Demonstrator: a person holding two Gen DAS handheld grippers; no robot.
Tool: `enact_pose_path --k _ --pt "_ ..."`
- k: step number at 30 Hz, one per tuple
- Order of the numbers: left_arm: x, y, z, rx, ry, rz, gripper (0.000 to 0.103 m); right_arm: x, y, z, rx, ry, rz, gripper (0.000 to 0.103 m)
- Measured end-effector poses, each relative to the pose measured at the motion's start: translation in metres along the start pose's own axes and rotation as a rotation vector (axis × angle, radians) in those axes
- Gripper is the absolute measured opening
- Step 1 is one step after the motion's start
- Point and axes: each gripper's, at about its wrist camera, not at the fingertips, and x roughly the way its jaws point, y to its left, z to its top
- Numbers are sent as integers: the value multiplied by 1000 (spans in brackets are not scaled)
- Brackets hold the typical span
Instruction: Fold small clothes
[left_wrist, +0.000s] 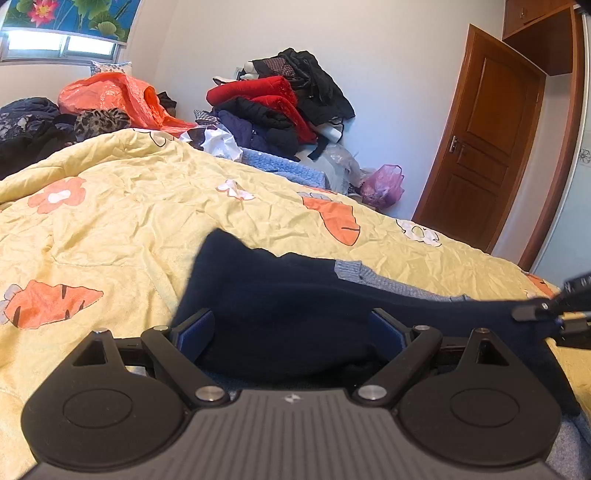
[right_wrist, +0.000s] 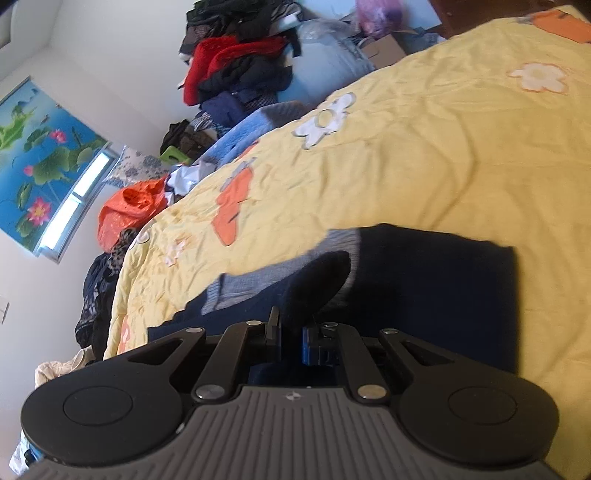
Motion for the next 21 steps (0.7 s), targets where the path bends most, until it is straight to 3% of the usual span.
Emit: enact_pose_path --k 13,21 --pt "2 0 0 2 10 15 91 -29 -42 -9 49 -37 -39 17" --pt "5 1 0 3 18 17 91 -22 -49 -18 28 -22 -76 15"
